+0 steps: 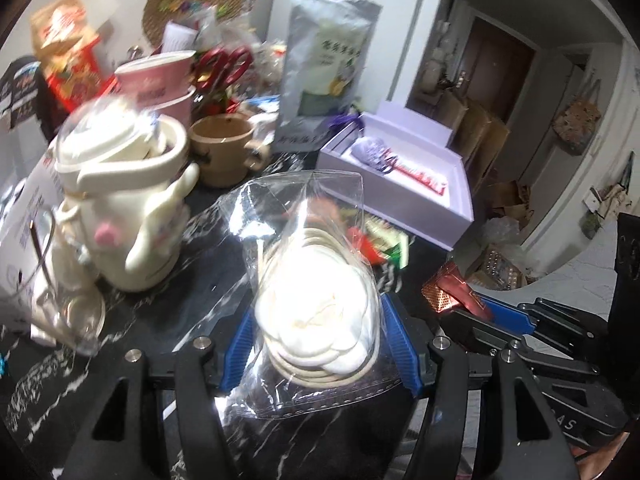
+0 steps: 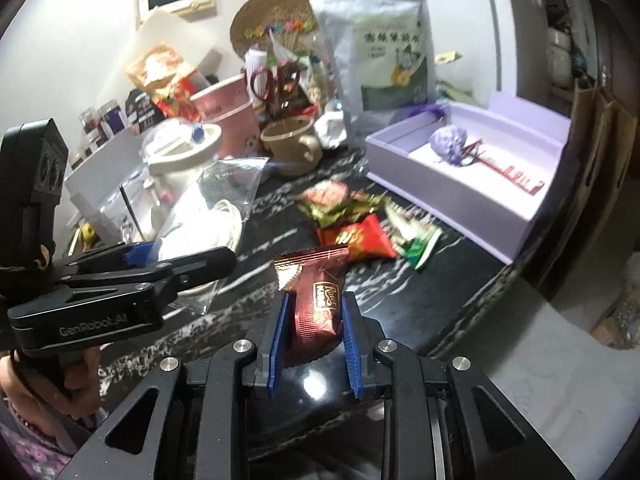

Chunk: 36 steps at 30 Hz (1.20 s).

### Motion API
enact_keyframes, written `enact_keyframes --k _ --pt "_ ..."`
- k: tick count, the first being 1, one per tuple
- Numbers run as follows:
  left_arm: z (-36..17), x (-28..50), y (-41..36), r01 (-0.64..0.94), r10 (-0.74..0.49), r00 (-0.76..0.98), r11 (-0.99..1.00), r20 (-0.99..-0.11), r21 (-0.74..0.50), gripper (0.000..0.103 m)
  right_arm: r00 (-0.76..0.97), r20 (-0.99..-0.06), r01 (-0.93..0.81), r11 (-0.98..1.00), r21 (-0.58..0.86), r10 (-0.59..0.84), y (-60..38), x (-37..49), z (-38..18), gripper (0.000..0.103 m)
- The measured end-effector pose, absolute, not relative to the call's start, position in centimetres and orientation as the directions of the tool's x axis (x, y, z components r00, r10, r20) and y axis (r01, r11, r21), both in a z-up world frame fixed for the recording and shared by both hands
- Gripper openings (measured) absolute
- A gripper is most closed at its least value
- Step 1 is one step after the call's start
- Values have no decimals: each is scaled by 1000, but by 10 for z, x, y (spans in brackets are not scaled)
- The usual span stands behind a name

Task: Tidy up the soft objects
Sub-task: 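Carry the cotton pad bag and brown candy toward the white box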

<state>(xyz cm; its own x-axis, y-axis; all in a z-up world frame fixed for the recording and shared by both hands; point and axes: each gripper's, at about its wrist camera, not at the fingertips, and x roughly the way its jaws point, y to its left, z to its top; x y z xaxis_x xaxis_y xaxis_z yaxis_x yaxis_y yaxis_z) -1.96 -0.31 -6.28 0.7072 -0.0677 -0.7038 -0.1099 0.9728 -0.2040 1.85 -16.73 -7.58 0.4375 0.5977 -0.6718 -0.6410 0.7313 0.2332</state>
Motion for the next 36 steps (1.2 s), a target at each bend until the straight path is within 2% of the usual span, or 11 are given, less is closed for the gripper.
enact_keyframes --k 8,36 --pt "-34 -8 -23 -28 -132 741 974 -658 -227 60 527 -625 -614 767 189 576 -194 19 -41 25" --pt "72 81 -74 188 -197 860 980 -472 -66 60 733 -435 -548 833 77 523 -245 77 57 25"
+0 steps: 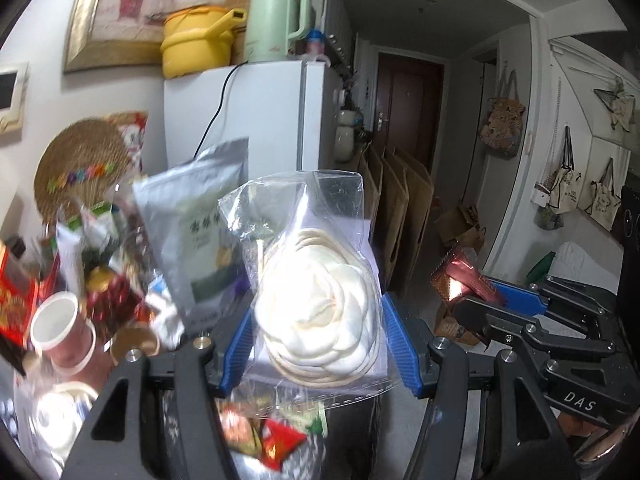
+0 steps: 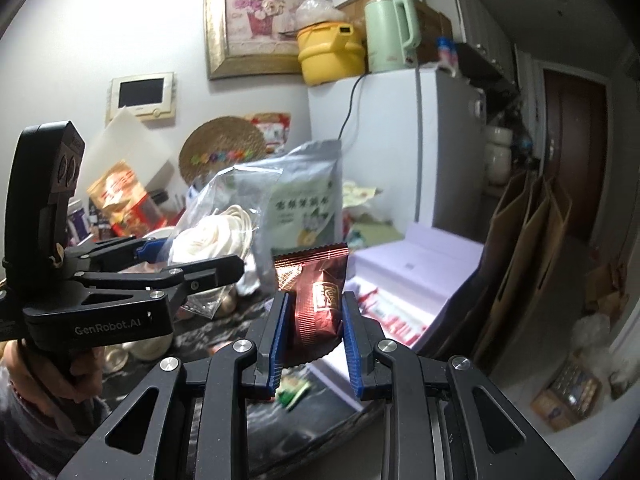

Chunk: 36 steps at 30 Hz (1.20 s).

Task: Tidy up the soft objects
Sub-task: 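Carry the cotton pad bag and brown candy toward the white box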

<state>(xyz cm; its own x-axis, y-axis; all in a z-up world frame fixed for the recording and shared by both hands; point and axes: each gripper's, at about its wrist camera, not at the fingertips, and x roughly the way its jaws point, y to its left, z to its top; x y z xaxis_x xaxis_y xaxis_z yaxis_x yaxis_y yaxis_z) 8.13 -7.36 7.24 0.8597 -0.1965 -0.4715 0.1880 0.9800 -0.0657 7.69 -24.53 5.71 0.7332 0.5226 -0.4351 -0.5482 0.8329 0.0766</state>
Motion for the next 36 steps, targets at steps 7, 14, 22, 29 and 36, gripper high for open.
enact_keyframes --k 7,14,22,29,36 --pt "89 123 -80 224 -214 867 974 -450 -32 60 759 -412 -531 845 57 505 -251 109 75 25" --pt "97 170 -85 230 -224 866 972 -446 -42 60 777 -401 -509 859 55 486 -256 148 85 25" --pt "107 212 -94 222 -201 878 975 -435 -3 60 785 -402 -499 865 42 472 -256 196 96 25" --pt "101 243 -88 189 -162 873 982 -461 14 60 791 -401 -493 870 30 462 -251 229 96 25" --pt "79 280 -86 173 -131 839 985 -527 29 60 760 -462 -506 862 22 457 -239 258 82 25"
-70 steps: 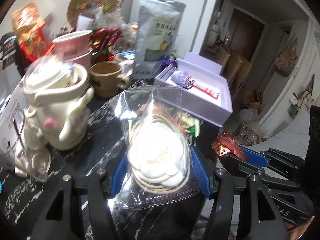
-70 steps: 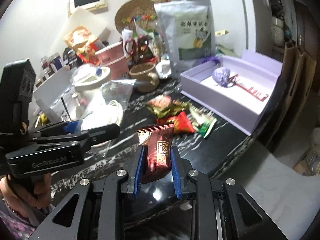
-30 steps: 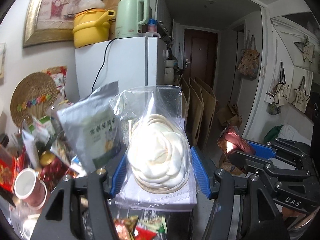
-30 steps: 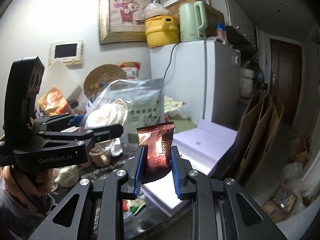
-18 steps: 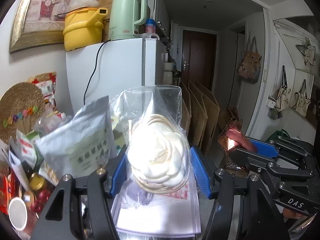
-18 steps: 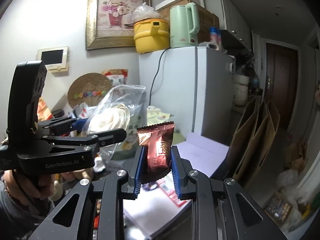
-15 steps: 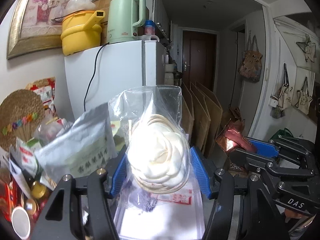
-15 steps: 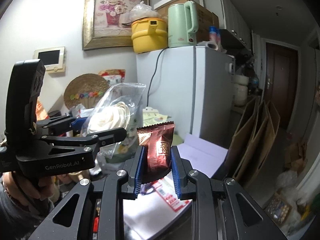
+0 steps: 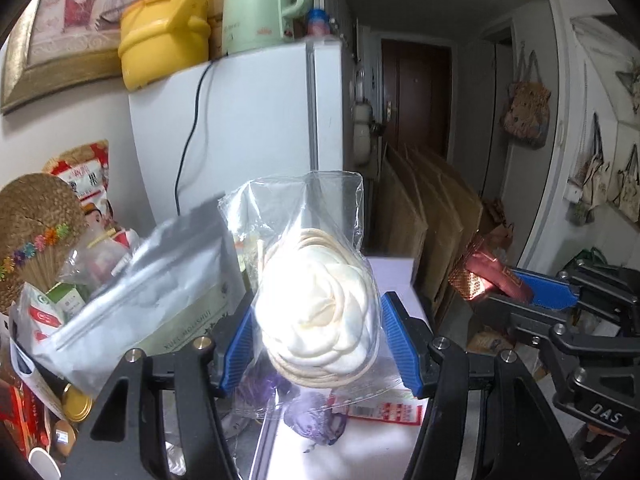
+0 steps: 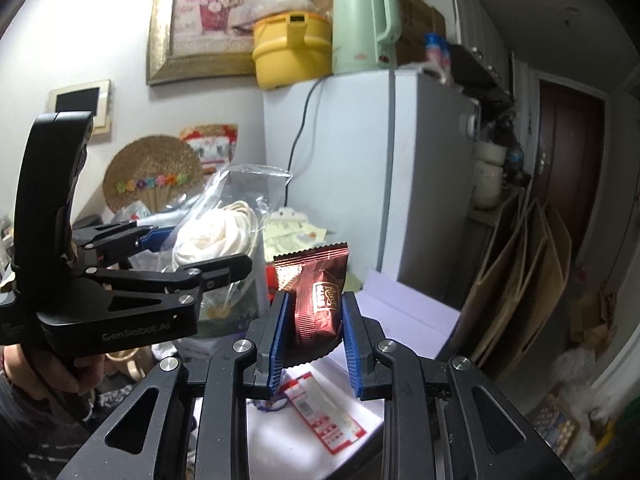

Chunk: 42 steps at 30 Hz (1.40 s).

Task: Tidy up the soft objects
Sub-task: 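Carry the cotton pad bag and brown candy toward the white box, then open both tools to drop the cotton pad bag and brown candy into the box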

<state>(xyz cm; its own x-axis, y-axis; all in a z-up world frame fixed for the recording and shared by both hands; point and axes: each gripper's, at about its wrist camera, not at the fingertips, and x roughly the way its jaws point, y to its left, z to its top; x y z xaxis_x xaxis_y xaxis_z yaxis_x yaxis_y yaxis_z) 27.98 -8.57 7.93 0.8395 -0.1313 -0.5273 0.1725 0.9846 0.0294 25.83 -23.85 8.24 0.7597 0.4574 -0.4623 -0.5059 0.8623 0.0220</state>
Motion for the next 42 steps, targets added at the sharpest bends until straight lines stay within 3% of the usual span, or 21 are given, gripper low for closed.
enact_keyframes --k 30,42 --pt "-76 352 -105 211 -32 525 973 -851 94 60 516 -785 -441 892 99 342 -225 339 -61 25" --pt "-108 365 -97 190 27 452 974 -891 126 60 443 -842 -430 897 101 307 -223 356 -90 28"
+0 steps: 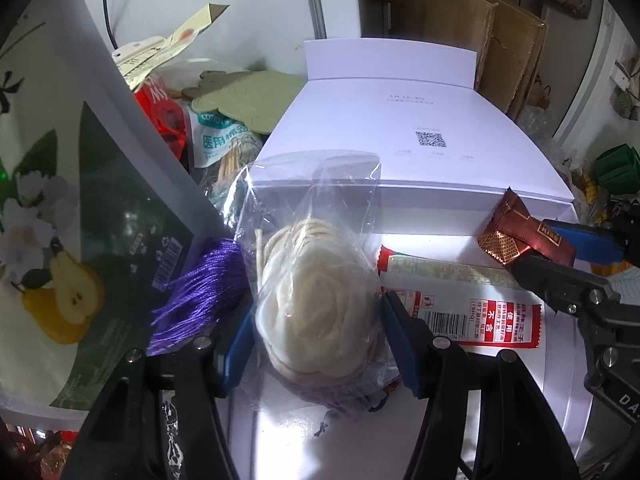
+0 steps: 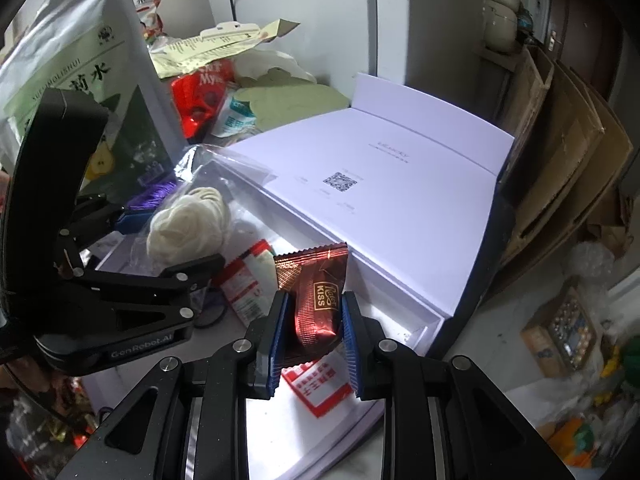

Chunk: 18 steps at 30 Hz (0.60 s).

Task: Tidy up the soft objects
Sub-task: 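Open both tools to drop the cotton pad bag and brown candy into the box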

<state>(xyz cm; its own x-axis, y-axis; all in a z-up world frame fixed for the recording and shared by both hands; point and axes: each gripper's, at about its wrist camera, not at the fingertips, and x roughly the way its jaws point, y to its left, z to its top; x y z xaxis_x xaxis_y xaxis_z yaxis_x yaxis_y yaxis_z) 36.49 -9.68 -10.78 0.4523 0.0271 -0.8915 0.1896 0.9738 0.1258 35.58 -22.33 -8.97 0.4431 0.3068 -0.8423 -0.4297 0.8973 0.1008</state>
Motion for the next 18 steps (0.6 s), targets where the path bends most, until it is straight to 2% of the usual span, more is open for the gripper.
enact_keyframes --k 3,11,16,18 --pt "-108 366 -99 209 -14 450 974 -893 90 60 440 -846 -425 899 100 302 -222 359 -92 29" --pt "-103 366 -98 190 -1 435 978 -901 90 63 446 -843 -412 905 104 300 -225 356 -85 34" --pt "-86 358 -103 182 32 471 974 -882 132 78 452 -842 -408 908 98 294 -228 349 -76 34" --pt "-79 354 -102 172 31 483 976 -875 130 78 458 -838 -405 909 99 296 -230 345 -72 34"
